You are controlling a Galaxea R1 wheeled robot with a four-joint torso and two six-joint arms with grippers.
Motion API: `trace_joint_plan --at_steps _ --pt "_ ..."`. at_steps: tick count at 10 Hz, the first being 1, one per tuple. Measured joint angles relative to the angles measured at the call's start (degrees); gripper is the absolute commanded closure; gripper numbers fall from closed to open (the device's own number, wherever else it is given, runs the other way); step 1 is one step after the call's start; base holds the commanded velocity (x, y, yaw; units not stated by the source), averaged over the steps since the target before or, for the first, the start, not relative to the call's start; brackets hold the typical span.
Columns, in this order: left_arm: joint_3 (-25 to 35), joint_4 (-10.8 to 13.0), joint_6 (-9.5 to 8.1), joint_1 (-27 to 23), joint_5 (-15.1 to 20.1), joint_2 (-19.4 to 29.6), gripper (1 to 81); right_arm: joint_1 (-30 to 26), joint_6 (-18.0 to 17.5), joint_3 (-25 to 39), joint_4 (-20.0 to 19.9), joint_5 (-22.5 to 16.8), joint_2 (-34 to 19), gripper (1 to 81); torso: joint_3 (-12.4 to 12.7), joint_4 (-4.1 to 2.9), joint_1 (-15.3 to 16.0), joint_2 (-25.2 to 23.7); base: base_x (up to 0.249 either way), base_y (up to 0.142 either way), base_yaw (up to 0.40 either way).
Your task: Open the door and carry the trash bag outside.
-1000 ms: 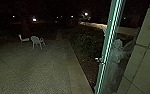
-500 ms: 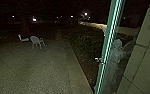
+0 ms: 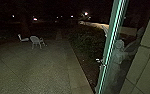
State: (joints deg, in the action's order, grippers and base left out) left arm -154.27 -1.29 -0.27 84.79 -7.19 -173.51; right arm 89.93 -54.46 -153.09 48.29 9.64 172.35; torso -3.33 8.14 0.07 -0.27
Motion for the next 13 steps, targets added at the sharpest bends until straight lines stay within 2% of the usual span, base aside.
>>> trace_joint_plan --at_steps 3,13 --pt "0.0 0.0 0.0 0.18 -0.05 -0.02 81.1 0.21 0.0 0.0 0.0 0.2 -0.02 1.0 0.0 0.0 -0.02 0.0 0.099 0.0 0.0" --pt "0.09 0.0 -0.02 0.44 0.04 -0.3 81.1 0.01 0.02 -0.27 0.0 -0.22 -0.46 1.0 -0.05 0.0 0.02 0.06 0.095 0.081 0.0"
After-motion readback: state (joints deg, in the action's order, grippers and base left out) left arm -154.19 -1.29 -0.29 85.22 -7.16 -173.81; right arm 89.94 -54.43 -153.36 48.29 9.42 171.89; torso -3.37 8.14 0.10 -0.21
